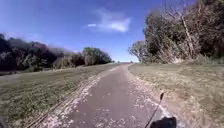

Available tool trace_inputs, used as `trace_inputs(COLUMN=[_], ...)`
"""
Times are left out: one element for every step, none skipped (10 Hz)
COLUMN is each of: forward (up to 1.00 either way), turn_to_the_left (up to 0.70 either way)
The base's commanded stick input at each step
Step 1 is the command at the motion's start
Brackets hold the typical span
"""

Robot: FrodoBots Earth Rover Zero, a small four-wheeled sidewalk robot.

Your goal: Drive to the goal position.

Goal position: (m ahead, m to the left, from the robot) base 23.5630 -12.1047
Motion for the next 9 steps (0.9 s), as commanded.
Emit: trace_inputs(forward=[0.50, 0.50, 0.50, 0.50, 0.50, 0.50, 0.50, 0.50, 0.50], turn_to_the_left=[0.00, 0.00, 0.00, 0.00, 0.00, 0.00, 0.00, 0.00, 0.00])
